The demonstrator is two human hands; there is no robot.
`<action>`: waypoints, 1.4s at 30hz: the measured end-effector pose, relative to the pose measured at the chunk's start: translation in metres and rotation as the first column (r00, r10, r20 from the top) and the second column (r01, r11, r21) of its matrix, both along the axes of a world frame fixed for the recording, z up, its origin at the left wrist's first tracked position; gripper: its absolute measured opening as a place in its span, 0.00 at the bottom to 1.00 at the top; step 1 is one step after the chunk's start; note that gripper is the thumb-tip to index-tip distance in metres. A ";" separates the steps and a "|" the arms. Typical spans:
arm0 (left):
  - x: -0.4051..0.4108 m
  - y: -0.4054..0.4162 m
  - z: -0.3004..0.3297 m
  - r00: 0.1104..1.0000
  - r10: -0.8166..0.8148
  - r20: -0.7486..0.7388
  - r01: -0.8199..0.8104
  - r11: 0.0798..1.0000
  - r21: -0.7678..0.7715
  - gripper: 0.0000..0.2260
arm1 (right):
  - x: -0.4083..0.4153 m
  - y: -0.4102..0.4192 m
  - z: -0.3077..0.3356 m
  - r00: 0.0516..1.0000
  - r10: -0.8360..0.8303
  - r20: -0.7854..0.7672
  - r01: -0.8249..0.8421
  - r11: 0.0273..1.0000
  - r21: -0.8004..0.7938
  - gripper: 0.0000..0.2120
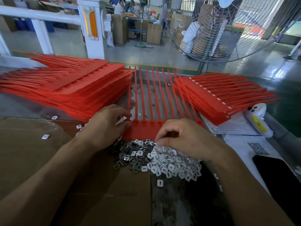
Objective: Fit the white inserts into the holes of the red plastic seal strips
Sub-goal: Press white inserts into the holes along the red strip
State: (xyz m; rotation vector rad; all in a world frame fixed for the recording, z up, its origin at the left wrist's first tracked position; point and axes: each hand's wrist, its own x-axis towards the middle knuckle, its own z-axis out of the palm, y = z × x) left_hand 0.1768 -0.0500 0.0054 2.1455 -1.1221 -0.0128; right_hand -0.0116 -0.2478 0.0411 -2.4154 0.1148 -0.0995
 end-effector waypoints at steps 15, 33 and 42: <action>-0.048 -0.019 0.008 0.968 -0.195 0.157 0.229 0.944 -0.238 0.09 | 0.010 0.004 -0.010 0.944 -0.314 0.097 0.264 0.901 0.344 0.09; -0.049 -0.021 0.012 0.967 -0.158 0.199 0.215 0.926 -0.310 0.01 | 0.015 0.020 -0.008 0.943 -0.288 0.166 0.190 0.877 0.442 0.05; -0.052 -0.019 0.014 0.956 -0.107 0.274 0.194 0.928 -0.317 0.09 | 0.017 0.025 -0.008 0.944 -0.295 0.148 0.203 0.873 0.444 0.07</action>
